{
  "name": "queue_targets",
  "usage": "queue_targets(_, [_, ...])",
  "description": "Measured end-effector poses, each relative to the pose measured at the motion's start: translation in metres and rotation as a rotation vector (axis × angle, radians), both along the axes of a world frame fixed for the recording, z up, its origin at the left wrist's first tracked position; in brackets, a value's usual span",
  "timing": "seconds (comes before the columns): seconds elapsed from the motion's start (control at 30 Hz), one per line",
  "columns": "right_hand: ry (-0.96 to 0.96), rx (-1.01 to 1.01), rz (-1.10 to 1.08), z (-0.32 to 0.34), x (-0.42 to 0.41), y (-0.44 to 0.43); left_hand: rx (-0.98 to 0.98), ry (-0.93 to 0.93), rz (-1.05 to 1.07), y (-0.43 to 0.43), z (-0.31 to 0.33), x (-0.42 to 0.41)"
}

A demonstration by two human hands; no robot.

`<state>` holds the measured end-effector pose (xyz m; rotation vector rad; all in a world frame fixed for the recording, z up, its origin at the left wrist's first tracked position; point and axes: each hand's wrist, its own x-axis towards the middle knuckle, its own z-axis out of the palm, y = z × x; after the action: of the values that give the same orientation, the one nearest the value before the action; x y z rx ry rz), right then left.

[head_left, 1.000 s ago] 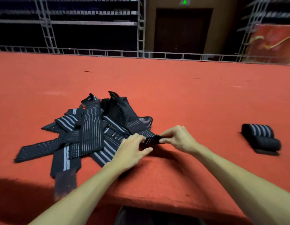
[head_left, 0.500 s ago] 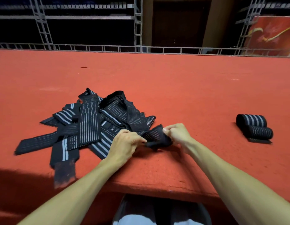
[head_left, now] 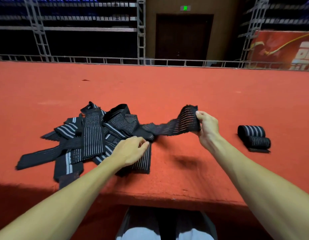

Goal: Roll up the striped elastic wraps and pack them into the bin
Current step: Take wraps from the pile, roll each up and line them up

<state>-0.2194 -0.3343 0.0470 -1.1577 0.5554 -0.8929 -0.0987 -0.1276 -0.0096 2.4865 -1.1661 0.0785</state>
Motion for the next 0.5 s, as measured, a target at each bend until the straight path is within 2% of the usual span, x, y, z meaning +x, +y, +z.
queue_targets(0.1, [-0.102, -0.039, 0.093, 0.029, -0.020, -0.001, -0.261, 0.124, -0.093, -0.026, 0.025, -0.015])
queue_targets(0.2, [-0.168, -0.095, 0.213, 0.054, -0.040, -0.004, -0.371, 0.368, -0.278, -0.056, 0.055, -0.042])
queue_targets(0.33, [-0.244, -0.118, 0.415, 0.080, -0.069, -0.009, -0.638, 0.996, -0.517, -0.088, 0.085, -0.083])
queue_targets(0.4, [-0.288, -0.112, 0.453, 0.090, -0.081, -0.011, -0.576, 1.064, -0.605, -0.100, 0.094, -0.094])
queue_targets(0.5, [-0.260, -0.172, 0.382, 0.096, -0.092, -0.018, -0.439, 1.001, -0.595, -0.106, 0.092, -0.107])
